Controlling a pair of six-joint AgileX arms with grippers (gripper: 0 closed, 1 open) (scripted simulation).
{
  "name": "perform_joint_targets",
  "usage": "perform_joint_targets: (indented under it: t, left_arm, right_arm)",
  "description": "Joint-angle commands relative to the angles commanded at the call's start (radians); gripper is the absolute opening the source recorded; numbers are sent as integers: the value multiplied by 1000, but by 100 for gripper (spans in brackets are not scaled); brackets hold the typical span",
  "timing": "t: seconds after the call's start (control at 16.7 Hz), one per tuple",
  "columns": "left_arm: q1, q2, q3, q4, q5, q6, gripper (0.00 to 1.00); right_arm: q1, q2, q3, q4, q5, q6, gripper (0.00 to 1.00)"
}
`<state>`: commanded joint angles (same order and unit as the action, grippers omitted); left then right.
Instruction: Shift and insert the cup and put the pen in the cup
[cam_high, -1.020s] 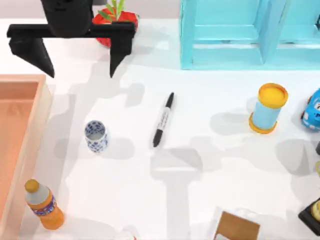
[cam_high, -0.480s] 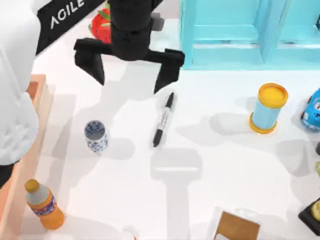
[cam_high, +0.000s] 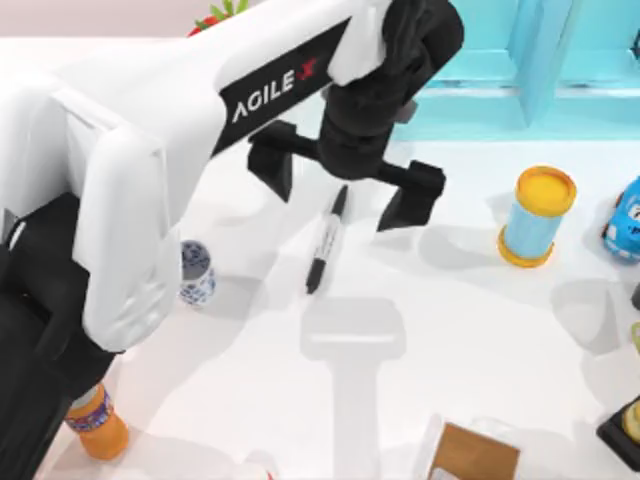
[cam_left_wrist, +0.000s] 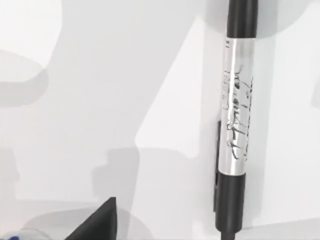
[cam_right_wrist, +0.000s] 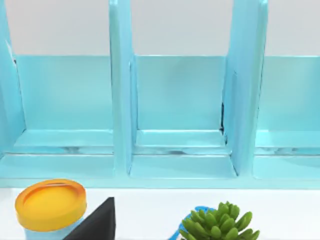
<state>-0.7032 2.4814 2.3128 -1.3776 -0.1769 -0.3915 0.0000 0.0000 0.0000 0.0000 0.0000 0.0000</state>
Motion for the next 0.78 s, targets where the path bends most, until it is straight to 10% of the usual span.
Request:
perform_joint_targets:
  t: [0.78]
  left_arm:
    - [37, 64, -255, 326, 2, 38, 100]
  right_arm:
    - [0, 0, 0, 0, 0, 0, 100]
